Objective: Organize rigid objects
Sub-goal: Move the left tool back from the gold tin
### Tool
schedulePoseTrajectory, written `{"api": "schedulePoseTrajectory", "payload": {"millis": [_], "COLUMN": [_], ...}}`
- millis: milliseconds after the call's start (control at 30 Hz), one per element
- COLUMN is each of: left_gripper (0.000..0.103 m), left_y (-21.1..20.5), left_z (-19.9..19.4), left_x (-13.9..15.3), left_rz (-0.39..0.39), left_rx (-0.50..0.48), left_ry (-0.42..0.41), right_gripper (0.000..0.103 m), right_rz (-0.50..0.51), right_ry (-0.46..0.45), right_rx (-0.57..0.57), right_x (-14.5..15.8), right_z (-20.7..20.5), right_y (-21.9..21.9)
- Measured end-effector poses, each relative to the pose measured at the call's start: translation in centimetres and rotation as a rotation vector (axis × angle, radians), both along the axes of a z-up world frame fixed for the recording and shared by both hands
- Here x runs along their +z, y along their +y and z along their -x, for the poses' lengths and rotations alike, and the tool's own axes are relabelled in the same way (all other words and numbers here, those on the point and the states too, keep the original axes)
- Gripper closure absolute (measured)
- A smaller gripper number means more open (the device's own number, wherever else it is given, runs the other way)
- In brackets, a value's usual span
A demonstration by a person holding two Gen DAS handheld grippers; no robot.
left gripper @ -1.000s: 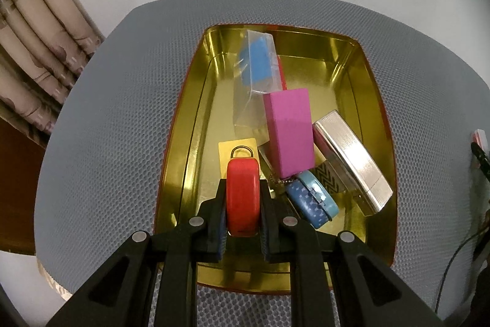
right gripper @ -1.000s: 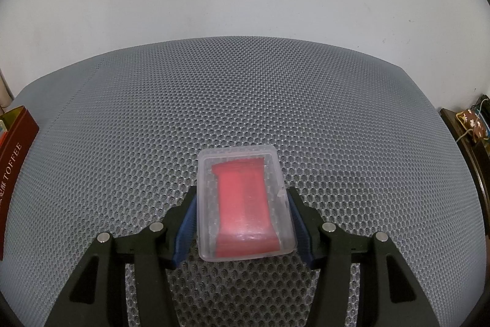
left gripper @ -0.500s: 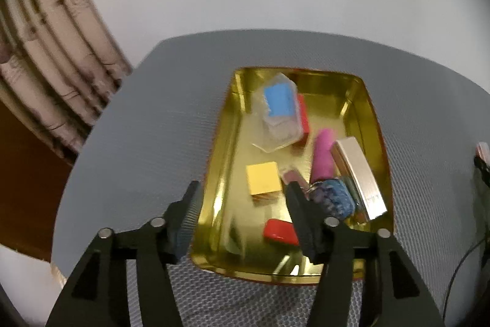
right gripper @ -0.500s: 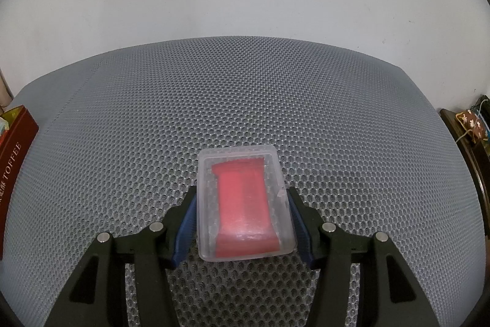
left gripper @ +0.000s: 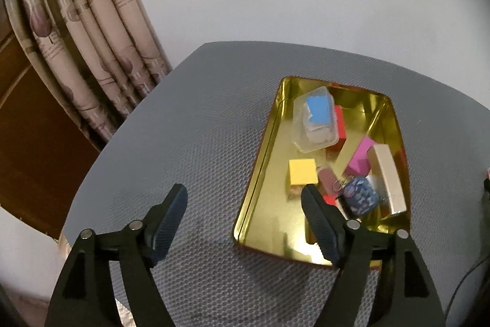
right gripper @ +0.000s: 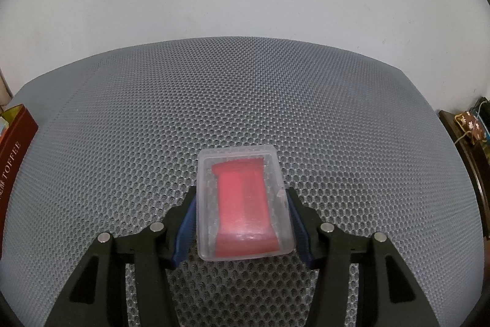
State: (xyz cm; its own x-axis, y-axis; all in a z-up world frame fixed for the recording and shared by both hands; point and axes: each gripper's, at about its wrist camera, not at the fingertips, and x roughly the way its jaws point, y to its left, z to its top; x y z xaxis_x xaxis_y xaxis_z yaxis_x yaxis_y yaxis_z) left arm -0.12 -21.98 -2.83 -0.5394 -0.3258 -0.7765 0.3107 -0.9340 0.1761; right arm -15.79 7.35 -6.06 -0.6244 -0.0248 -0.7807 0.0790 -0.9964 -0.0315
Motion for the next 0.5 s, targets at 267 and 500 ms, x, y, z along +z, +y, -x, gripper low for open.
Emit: {"api": "schedulePoseTrajectory", "payload": {"millis": [267,500], "left_gripper": [0.022,0.017], "left_y": [-0.7,0.5], "left_z": [-0.5,-0.5], "left_x": [-0.7,-0.7], "left_rz": [0.019,0.073], "left_rx": [0.022,-0.036], "left_ry": [0.008,0.008], "right_gripper": [0.048,0.048], "right_rz": [-0.011,-0.014], "right_ry": [-0.009,-0.019], "right_rx": [-0.012,-0.021], "right_x": [0.6,1.1], "right_z": [-1.5,-2.2], "right_y": [-0.2,-0.4]}}
